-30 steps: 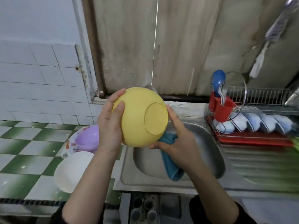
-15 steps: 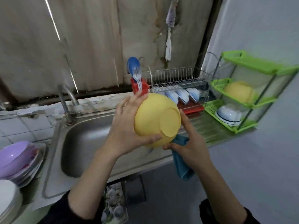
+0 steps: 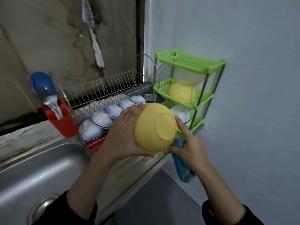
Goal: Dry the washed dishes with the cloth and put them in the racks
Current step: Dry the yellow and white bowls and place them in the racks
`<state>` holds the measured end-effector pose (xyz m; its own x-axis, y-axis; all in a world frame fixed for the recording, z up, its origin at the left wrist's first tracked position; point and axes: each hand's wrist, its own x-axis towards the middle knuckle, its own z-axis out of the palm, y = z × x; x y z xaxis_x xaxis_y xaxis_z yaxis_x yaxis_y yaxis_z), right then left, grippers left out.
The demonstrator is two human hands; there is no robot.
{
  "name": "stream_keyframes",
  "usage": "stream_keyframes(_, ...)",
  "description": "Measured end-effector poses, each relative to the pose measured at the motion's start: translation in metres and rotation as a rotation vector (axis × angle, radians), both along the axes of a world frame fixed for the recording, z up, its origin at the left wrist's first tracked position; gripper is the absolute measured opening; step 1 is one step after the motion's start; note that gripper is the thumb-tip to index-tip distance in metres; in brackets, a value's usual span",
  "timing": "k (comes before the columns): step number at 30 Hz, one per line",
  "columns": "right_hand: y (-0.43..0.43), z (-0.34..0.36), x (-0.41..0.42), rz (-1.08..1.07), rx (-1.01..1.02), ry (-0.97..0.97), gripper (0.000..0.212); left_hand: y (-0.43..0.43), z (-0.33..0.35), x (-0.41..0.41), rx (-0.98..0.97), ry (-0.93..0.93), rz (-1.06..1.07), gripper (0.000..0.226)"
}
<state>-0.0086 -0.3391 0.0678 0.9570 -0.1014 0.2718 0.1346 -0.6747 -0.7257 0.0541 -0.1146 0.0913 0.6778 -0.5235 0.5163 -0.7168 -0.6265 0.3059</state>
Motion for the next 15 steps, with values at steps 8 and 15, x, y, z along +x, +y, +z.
stream_keyframes(8, -0.039, -0.002, 0.109, -0.121, -0.003, -0.032, 0.101, -0.049, 0.003, 0.129, -0.117, 0.022, -0.107, 0.126)
stream_keyframes(15, -0.059, -0.014, 0.175, -0.272, 0.183, -0.262, 0.083, -0.099, 0.008, 0.213, -0.232, 0.000, -0.142, 0.127)
